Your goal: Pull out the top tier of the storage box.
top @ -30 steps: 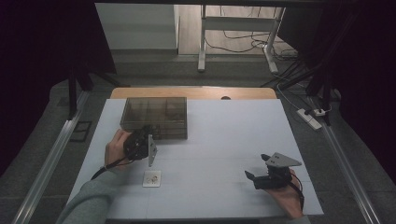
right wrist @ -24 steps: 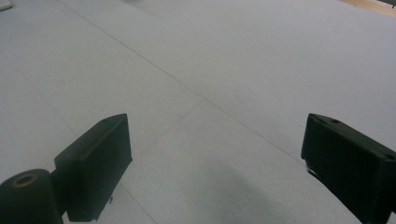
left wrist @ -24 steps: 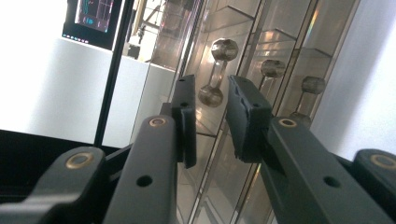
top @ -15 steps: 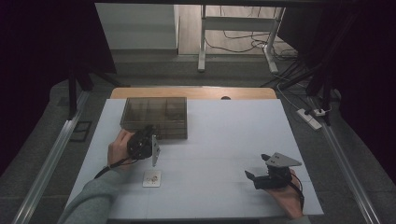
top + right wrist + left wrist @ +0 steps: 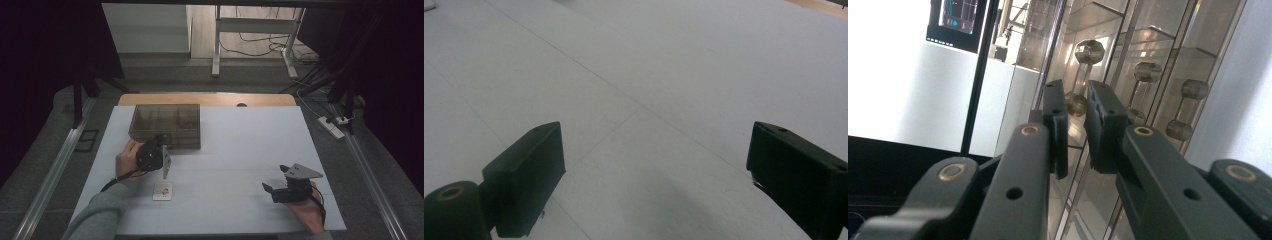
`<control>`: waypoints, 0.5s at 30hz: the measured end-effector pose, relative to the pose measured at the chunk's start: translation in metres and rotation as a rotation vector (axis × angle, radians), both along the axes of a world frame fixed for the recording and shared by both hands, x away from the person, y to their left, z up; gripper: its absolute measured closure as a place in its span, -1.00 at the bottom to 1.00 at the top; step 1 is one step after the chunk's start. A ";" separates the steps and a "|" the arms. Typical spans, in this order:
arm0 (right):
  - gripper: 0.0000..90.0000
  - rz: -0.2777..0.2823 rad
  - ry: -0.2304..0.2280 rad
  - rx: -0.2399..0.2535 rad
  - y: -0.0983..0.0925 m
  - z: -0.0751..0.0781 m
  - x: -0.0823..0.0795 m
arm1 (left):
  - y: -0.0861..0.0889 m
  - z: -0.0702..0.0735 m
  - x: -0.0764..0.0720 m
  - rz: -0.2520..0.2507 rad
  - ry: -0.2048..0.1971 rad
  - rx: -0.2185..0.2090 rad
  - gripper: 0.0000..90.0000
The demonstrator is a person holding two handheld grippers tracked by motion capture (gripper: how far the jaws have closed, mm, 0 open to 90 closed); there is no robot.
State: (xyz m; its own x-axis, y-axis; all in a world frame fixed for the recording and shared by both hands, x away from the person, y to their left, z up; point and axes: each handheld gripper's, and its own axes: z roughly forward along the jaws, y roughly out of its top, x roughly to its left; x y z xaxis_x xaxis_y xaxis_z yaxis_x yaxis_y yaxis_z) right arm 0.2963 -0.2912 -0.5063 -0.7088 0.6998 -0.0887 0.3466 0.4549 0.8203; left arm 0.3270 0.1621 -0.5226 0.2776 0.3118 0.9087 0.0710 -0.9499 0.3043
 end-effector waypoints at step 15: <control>-0.82 -0.001 0.001 0.001 -0.001 0.000 0.000 | 0.002 -0.002 -0.006 -0.013 -0.017 -0.010 0.77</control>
